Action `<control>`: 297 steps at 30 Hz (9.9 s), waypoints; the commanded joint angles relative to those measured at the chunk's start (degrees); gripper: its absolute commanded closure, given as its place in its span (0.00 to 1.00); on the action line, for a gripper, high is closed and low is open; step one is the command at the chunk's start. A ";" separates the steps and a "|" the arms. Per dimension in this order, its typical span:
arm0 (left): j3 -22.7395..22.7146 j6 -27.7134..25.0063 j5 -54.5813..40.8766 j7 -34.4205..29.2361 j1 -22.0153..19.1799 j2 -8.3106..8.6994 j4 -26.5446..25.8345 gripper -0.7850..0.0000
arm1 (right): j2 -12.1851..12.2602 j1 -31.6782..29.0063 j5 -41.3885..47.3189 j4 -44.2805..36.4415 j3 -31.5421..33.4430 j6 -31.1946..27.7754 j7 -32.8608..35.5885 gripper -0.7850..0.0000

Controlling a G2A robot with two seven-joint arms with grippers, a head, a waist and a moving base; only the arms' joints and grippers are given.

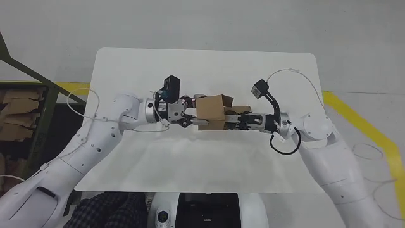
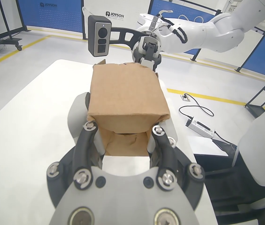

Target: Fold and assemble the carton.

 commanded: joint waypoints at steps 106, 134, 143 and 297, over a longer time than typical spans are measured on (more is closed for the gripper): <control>-0.92 0.00 4.15 -2.01 0.40 -2.55 2.65 0.62 | 1.98 -0.41 -0.15 -0.90 2.24 7.07 0.70 0.83; -2.75 0.00 5.85 -3.02 2.02 -3.16 1.09 0.62 | 2.28 0.15 -0.75 -1.40 1.07 7.04 -0.40 0.81; -3.25 0.00 5.77 -2.94 2.36 -3.18 1.05 0.62 | 2.31 0.50 -1.05 -1.42 0.70 7.63 -1.36 0.84; -10.70 0.00 10.53 -3.94 7.21 -6.31 -0.95 0.60 | 3.01 0.14 3.42 -3.19 -1.15 8.74 -4.40 0.87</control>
